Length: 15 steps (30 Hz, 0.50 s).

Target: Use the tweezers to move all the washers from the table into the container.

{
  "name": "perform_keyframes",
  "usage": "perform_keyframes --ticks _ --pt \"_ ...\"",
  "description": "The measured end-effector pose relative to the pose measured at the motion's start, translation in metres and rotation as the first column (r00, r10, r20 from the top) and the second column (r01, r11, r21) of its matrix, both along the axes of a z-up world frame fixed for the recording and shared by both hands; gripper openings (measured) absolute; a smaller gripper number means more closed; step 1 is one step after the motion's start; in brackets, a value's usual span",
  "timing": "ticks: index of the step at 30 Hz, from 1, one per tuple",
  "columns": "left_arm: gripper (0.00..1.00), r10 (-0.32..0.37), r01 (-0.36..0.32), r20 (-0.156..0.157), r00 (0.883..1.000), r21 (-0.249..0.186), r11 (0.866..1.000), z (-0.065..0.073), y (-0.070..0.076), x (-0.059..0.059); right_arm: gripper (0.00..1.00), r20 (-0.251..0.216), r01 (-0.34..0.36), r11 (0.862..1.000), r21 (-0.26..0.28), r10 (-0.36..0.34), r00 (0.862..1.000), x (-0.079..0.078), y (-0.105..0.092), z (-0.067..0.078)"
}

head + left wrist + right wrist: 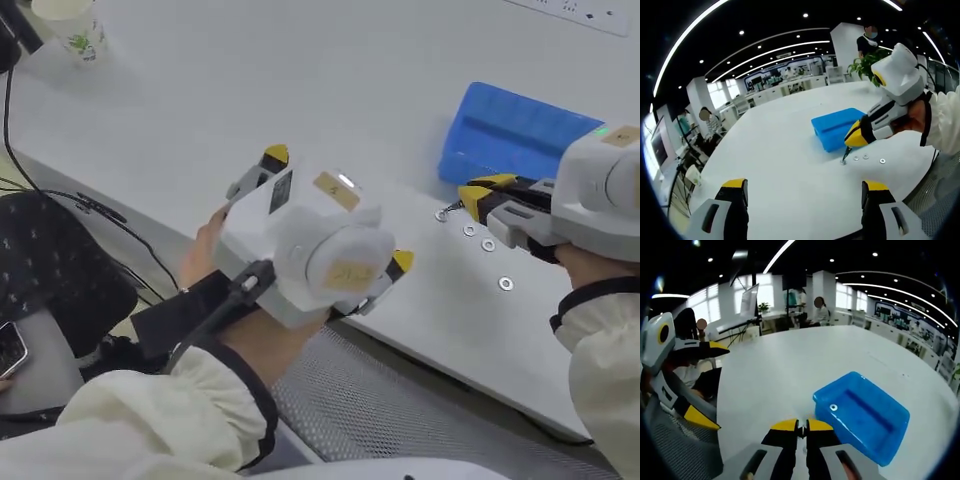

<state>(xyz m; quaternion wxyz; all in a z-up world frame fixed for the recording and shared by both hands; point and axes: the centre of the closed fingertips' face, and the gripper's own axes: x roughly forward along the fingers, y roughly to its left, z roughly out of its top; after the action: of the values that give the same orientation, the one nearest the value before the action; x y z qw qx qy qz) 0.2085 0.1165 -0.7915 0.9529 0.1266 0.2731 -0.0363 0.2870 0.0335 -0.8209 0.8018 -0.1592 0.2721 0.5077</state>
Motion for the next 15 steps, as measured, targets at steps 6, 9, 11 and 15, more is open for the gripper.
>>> perform_keyframes --ticks 6,9,11,15 --pt "0.96 0.001 -0.001 -0.001 1.0 0.001 1.0 -0.0002 0.0003 0.0002 0.02 -0.022 0.004 1.0 -0.012 -0.004 1.0 0.0005 0.0007 0.0" --pt "0.96 0.002 -0.002 -0.004 1.0 0.004 1.0 -0.0009 0.0008 0.0002 0.02 -0.066 0.0 0.999 -0.042 -0.003 0.998 -0.0007 0.0021 -0.0029" --pt "0.96 0.002 -0.002 -0.002 1.0 0.003 1.0 -0.0006 0.0008 0.0003 0.02 -0.075 -0.005 0.998 -0.069 0.0 0.997 -0.0008 0.0032 -0.0032" --pt "0.96 0.003 -0.003 -0.004 1.0 0.005 1.0 -0.001 0.0009 0.0003 0.02 -0.064 -0.049 0.989 -0.136 0.041 0.997 -0.0008 0.0063 -0.0028"
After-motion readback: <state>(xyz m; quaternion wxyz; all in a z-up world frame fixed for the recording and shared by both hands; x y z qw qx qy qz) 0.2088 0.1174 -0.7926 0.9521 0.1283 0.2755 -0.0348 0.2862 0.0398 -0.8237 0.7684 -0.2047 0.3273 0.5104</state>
